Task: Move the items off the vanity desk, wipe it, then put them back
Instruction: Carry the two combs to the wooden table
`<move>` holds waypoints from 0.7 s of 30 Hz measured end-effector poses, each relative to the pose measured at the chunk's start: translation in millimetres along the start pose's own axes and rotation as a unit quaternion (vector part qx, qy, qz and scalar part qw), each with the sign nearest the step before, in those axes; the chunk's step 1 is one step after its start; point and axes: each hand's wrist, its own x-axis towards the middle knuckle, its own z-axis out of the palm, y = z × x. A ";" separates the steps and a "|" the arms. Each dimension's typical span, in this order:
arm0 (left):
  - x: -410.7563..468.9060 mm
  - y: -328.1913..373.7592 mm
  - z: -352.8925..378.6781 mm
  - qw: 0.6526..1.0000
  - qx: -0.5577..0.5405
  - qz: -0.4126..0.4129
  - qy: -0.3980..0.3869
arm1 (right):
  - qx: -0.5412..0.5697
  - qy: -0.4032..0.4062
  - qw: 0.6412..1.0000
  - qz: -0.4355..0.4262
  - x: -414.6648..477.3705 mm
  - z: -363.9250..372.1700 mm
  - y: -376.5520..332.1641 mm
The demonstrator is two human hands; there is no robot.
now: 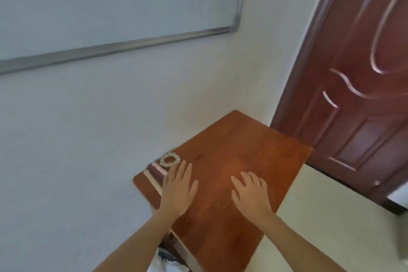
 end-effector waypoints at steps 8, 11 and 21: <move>-45.2 181.5 14.0 0.948 -0.062 0.311 -0.022 | -0.124 -0.051 0.959 0.248 -180.0 -98.2 86.9; -91.7 242.7 11.2 0.908 -0.099 0.405 -0.035 | -0.143 -0.068 0.929 0.334 -257.0 -135.0 104.4; -295.7 376.9 -8.2 0.824 -0.183 0.534 -0.044 | -0.216 -0.050 0.851 0.476 -510.1 -245.2 116.3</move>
